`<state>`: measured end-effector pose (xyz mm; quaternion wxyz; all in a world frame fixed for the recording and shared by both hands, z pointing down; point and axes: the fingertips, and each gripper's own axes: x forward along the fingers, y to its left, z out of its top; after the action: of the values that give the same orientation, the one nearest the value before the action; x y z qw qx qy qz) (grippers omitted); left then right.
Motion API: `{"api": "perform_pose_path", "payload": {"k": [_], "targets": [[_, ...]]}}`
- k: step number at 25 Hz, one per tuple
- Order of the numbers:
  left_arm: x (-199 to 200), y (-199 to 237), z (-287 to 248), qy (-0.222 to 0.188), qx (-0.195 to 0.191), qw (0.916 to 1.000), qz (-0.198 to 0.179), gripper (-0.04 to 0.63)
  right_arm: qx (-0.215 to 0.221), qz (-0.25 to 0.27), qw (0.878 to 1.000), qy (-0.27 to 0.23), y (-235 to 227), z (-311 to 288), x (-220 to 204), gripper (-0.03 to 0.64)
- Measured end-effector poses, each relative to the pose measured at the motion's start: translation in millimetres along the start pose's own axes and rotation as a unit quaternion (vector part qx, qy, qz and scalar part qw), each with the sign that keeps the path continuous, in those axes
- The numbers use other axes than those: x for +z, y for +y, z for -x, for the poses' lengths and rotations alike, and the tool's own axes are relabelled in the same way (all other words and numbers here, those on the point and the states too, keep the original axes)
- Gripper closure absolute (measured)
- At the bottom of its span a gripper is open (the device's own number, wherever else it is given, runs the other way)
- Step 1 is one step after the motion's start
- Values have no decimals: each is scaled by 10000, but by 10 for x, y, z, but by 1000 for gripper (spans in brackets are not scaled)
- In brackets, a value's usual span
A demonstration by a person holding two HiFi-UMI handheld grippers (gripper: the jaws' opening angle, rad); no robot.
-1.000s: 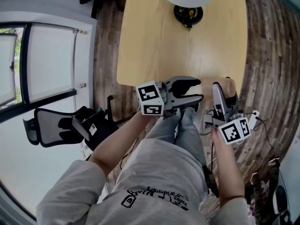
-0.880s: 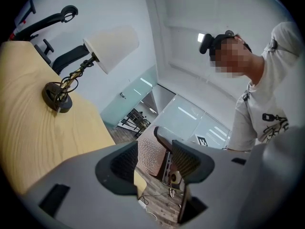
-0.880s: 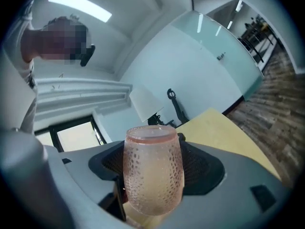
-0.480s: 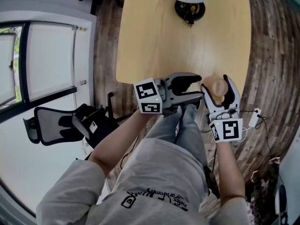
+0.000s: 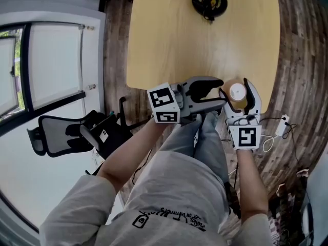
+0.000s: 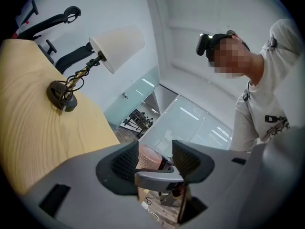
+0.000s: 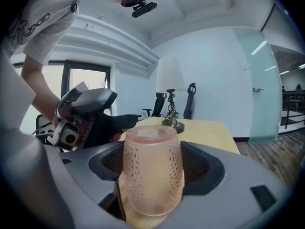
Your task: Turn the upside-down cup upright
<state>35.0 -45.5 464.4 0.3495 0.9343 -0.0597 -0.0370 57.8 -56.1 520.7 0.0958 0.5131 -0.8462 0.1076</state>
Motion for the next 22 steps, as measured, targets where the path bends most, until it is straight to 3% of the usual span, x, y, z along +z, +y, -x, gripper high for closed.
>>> {"api": "perform_pose_path", "payload": {"k": [22], "targets": [[-136, 66, -79, 163, 4, 9999, -28, 376, -29, 94, 9997, 205, -40, -61, -328, 264]]}}
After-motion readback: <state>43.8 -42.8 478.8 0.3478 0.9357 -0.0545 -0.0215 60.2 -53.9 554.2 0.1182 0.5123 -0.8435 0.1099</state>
